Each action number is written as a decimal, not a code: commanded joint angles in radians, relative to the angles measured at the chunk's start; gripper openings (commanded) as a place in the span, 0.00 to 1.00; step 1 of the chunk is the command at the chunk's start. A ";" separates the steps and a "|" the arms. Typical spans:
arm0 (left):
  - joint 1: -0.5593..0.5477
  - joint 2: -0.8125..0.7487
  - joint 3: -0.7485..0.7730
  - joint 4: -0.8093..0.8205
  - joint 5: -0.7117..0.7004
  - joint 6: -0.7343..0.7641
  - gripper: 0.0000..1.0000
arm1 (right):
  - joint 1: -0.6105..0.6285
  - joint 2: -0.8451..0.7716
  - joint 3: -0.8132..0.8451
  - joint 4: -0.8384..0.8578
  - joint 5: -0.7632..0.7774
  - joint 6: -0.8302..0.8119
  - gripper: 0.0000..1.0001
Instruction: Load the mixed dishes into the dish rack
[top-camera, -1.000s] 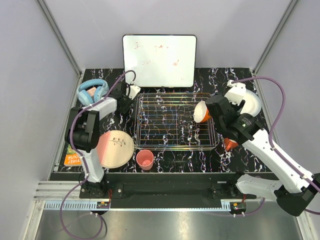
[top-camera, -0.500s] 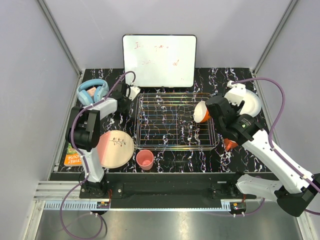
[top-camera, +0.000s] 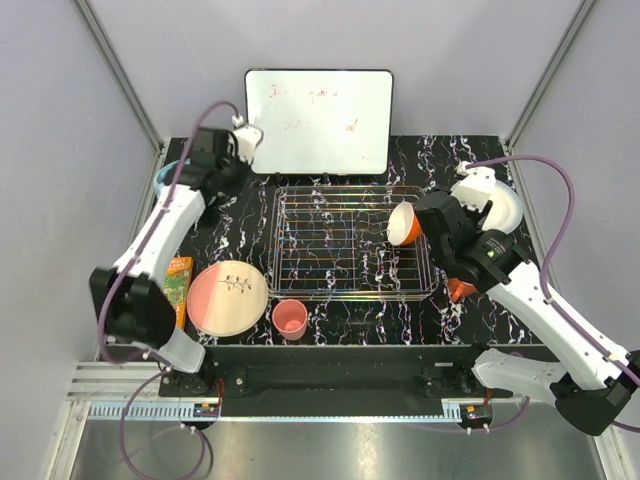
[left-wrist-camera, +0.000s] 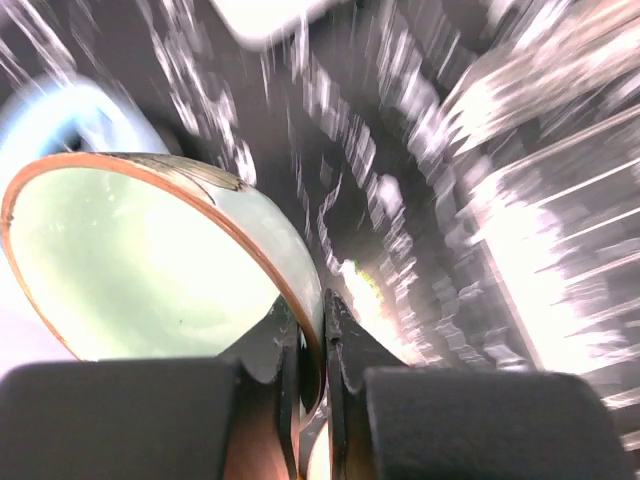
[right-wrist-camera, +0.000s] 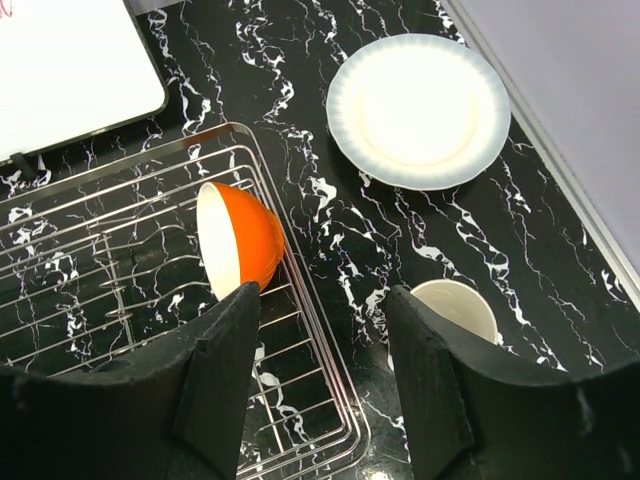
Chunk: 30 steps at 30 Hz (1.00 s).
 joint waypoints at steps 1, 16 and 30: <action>-0.051 -0.216 0.259 -0.165 0.207 -0.160 0.00 | 0.007 -0.037 0.028 0.023 0.081 -0.013 0.62; -0.479 -0.186 0.049 0.202 0.853 -0.766 0.00 | 0.007 -0.244 0.003 -0.121 0.206 0.128 0.61; -0.637 0.127 0.064 0.791 0.813 -1.374 0.00 | 0.007 -0.234 0.000 -0.212 0.209 0.200 0.62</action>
